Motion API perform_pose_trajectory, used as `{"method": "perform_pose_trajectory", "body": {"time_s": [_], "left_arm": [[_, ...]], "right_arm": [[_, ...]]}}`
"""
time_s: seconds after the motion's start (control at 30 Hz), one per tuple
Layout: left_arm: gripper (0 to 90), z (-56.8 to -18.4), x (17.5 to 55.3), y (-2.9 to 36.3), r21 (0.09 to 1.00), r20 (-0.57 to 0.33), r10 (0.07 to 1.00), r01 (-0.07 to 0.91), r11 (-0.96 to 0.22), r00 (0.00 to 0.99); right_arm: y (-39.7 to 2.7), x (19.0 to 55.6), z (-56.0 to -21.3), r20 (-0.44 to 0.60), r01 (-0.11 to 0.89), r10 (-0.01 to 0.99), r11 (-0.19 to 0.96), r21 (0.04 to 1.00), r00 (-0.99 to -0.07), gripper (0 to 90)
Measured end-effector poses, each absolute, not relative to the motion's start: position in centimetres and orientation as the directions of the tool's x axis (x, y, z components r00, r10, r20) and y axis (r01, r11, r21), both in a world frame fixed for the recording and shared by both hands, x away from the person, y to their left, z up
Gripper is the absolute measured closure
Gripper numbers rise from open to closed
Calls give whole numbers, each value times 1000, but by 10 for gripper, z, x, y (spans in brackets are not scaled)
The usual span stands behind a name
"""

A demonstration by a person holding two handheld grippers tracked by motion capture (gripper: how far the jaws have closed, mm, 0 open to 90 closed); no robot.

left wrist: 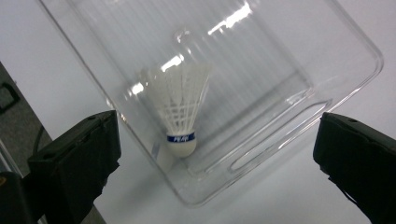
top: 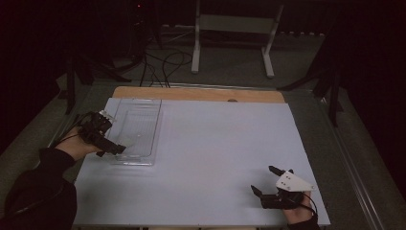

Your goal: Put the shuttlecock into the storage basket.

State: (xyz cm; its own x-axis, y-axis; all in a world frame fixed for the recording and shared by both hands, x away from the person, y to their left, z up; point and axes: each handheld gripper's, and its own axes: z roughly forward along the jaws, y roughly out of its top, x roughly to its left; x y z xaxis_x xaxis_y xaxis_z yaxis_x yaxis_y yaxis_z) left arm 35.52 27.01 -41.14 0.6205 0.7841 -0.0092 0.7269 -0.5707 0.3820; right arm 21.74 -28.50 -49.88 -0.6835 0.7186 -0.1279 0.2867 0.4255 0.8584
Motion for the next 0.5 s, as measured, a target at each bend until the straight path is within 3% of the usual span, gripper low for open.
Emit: {"method": "perform_pose_trajectory", "body": {"time_s": [0.5], "left_arm": [[0,-401,353,249,473,-23,729,650,-595,684]], "right_arm": [[-285,217,-499,-126,289,719,425,858,-683,89]]}}
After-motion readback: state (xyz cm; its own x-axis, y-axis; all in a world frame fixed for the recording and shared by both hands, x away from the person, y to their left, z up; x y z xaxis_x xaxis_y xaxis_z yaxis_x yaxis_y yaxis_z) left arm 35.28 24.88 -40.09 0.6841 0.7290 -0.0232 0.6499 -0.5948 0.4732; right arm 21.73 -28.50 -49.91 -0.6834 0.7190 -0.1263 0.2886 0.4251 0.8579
